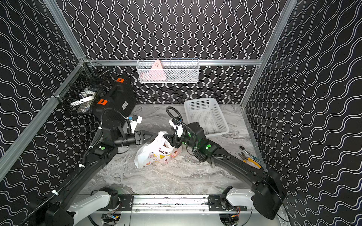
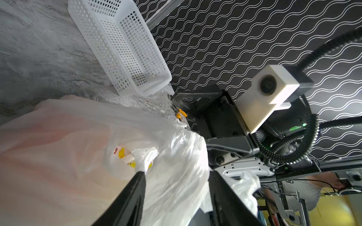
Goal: Place the oranges into plastic bags & tie knots
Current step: Tie the plastic bag at the center of the board.
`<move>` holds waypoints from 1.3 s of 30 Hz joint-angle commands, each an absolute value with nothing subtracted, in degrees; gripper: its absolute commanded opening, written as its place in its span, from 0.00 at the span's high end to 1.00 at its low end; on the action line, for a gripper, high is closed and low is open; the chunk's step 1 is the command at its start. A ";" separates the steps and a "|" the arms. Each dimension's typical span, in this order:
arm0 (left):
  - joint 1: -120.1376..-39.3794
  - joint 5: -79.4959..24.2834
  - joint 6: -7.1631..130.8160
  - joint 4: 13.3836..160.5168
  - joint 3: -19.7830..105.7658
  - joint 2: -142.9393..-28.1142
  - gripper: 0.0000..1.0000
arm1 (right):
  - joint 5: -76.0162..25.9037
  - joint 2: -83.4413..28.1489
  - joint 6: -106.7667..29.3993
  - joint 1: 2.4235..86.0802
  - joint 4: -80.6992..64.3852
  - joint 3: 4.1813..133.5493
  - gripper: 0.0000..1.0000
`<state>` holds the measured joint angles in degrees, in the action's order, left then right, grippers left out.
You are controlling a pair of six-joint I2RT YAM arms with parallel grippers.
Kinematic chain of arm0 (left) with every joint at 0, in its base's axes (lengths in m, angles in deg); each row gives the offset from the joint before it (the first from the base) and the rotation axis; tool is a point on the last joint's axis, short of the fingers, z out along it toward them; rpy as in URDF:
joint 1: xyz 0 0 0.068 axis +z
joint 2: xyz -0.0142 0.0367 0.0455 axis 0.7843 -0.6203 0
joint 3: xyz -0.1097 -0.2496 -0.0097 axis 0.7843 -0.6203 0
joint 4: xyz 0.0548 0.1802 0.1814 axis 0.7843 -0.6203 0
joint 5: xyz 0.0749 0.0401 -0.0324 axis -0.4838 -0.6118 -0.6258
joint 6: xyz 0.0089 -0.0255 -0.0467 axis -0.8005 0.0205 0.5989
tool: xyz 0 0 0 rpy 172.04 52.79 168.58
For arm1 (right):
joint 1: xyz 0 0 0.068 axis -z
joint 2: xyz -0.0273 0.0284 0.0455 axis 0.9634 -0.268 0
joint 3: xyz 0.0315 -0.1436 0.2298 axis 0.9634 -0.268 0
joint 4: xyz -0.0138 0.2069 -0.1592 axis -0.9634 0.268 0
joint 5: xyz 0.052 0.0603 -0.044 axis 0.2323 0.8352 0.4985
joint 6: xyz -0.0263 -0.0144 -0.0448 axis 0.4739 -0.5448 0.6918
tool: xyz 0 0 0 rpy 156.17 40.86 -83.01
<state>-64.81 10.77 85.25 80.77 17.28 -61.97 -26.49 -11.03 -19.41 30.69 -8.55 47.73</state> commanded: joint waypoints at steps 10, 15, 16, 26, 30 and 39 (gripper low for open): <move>-64.67 16.00 73.08 68.89 23.55 -64.82 0.36 | -24.83 -9.64 -8.49 30.66 6.90 50.87 0.31; -64.59 14.03 71.30 64.20 23.92 -64.47 0.37 | -19.80 -14.59 -2.64 30.60 6.59 54.83 0.27; -64.58 14.28 71.73 64.53 23.71 -64.32 0.37 | -19.61 -15.19 -1.85 30.52 6.30 55.31 0.26; -64.57 15.28 74.34 68.13 21.83 -64.30 0.36 | -20.75 -21.89 7.09 29.28 1.85 56.92 0.20; -64.50 15.60 74.58 68.87 21.73 -64.63 0.36 | -21.53 -24.65 8.74 28.76 -1.08 59.08 0.20; -64.43 15.71 74.48 68.74 21.42 -65.11 0.36 | -21.80 -29.32 10.95 28.14 -10.43 59.23 0.23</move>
<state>-64.54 14.75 74.71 67.41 21.59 -64.95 -21.72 -28.34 8.26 28.39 -5.10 58.81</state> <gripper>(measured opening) 0.638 0.776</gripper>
